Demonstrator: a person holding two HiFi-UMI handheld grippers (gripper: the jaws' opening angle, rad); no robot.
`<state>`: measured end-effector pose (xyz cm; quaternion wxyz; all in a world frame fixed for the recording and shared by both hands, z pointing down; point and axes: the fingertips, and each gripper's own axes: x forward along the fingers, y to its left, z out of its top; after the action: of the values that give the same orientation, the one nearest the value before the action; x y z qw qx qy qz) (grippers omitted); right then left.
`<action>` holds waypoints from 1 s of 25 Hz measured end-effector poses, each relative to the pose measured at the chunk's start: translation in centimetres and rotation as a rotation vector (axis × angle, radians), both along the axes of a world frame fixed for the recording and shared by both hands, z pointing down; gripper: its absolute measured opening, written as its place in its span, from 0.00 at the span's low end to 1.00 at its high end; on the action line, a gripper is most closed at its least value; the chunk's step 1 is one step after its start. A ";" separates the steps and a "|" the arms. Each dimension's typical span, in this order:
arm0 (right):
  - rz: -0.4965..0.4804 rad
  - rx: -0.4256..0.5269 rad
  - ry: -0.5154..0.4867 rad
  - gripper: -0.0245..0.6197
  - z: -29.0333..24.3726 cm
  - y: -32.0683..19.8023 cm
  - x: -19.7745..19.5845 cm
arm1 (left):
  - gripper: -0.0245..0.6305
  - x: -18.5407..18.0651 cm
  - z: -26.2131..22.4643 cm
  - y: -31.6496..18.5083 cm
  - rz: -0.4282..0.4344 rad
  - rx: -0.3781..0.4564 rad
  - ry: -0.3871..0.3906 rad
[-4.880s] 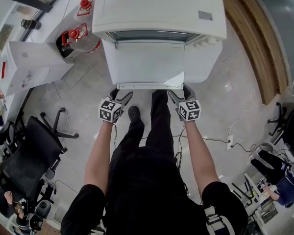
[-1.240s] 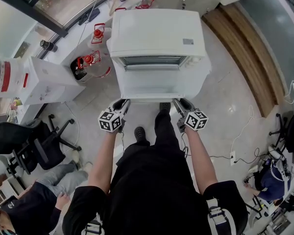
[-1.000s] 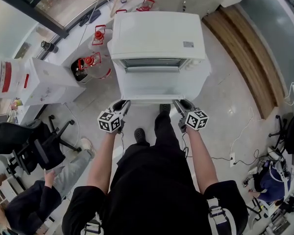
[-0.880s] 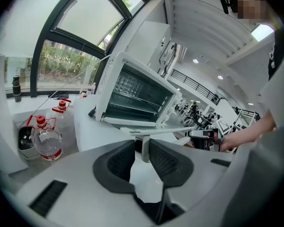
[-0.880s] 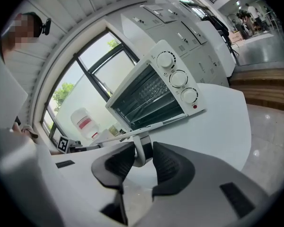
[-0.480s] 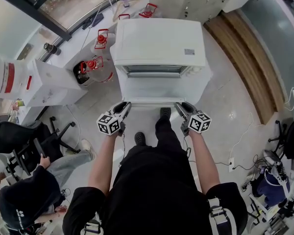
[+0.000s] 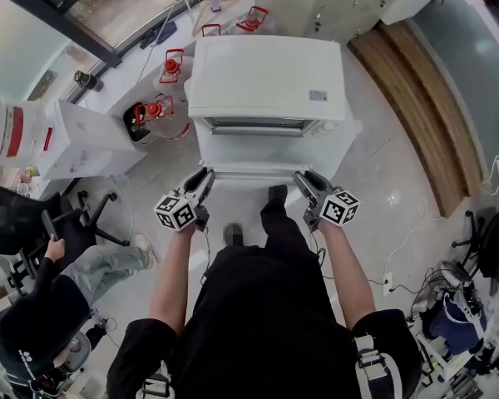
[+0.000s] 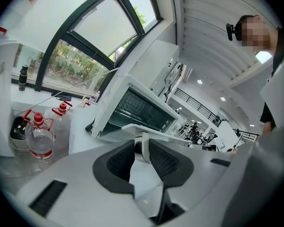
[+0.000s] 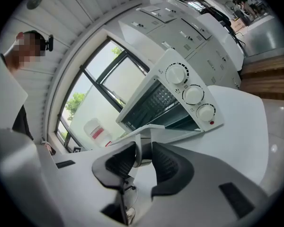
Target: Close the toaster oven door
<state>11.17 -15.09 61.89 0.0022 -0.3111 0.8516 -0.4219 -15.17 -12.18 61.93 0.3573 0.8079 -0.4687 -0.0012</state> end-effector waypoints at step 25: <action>-0.185 -0.032 -0.143 0.25 -3.1 -4.5 -0.6 | 0.20 -0.6 -3.1 -4.2 -0.320 0.071 0.121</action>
<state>10.61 -19.61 58.74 0.0189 -0.2003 0.8677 -0.4547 -15.77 -16.36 58.85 0.3514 0.7337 -0.5684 -0.1232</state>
